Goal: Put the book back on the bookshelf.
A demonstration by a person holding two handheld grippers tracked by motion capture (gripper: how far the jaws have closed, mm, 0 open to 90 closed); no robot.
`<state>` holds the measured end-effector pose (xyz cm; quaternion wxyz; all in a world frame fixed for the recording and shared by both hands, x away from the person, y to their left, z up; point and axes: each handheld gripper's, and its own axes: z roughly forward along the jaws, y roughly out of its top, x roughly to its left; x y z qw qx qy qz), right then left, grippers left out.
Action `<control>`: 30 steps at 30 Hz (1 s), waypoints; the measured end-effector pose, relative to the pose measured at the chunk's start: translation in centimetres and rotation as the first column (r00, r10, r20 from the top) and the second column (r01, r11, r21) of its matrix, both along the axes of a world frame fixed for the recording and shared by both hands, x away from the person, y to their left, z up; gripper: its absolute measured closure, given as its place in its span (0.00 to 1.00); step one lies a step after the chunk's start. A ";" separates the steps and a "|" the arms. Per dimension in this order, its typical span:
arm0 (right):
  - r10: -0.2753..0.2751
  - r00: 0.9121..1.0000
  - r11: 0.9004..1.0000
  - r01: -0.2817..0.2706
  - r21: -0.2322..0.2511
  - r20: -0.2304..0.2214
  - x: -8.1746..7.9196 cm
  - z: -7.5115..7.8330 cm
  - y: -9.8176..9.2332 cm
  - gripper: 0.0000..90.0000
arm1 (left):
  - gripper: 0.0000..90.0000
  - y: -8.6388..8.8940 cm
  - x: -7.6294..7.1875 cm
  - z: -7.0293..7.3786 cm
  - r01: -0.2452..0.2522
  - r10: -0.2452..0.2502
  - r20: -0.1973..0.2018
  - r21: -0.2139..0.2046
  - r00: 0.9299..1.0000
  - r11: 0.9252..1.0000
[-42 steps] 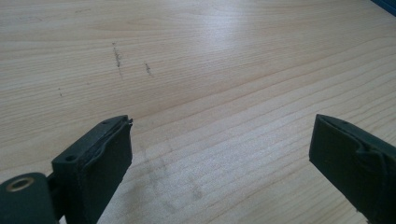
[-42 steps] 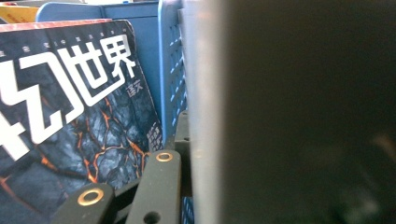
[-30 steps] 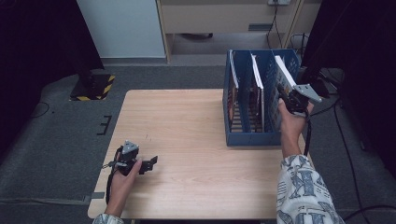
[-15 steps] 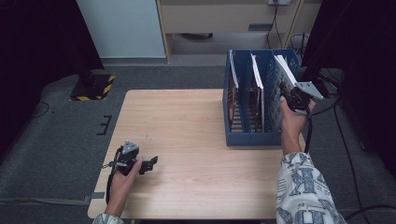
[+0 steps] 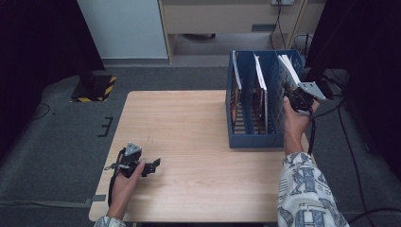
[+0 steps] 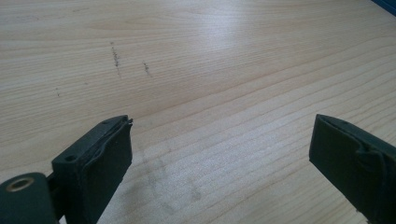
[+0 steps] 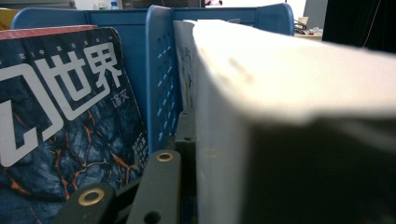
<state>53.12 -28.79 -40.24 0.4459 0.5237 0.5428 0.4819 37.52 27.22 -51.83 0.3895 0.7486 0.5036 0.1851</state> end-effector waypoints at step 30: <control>0.038 0.999 0.999 -0.038 -0.034 -0.002 -0.3 0.1 1.6 0.74 | 0.06 0.0 -0.1 0.1 0.002 -0.002 0.003 0.006 1.000 1.000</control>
